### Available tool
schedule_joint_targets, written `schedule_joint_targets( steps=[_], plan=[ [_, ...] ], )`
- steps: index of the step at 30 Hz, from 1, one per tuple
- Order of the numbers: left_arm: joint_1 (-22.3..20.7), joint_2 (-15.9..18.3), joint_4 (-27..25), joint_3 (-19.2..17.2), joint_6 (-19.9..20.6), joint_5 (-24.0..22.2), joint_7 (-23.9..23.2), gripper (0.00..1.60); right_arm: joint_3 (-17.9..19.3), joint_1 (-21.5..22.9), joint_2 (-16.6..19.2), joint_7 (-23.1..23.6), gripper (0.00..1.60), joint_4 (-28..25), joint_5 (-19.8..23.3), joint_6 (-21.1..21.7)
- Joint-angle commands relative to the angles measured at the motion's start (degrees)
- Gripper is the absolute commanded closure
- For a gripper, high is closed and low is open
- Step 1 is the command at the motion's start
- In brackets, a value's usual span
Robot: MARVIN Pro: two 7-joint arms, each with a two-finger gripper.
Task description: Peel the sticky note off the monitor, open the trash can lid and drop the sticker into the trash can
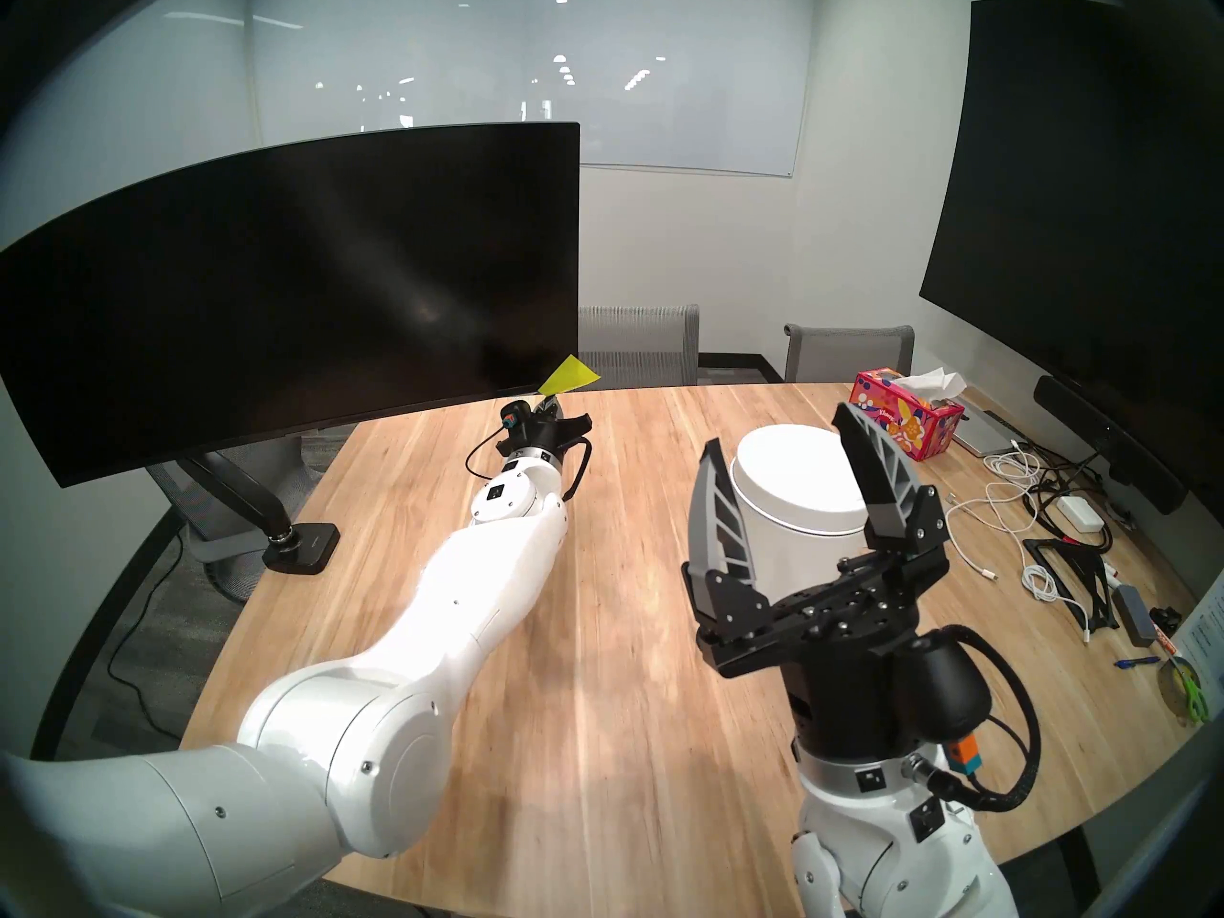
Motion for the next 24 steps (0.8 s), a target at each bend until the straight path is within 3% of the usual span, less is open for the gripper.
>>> schedule_joint_targets(
  steps=[1,16,18,24],
  plan=[
    [0.5,-0.06,-0.73,1.0,-2.69,0.44,-2.25,1.6,-0.86,0.19,0.04,0.38,0.0,-1.27,-0.11,-0.82],
    [4.67,0.88,-2.8,1.32,-6.61,-0.2,-5.7,1.6,-1.92,1.01,-0.26,1.17,0.0,-1.27,-0.08,-0.45],
    [4.61,1.18,-3.07,0.94,-7.09,-0.74,-6.29,0.0,-1.95,1.06,-0.34,1.23,0.0,-1.27,-0.1,-0.34],
    [4.05,1.64,-2.89,0.4,-7.46,-2.1,-7.74,0.0,-1.98,0.98,-0.48,1.31,0.0,-1.27,-0.12,-0.16]
  ],
)
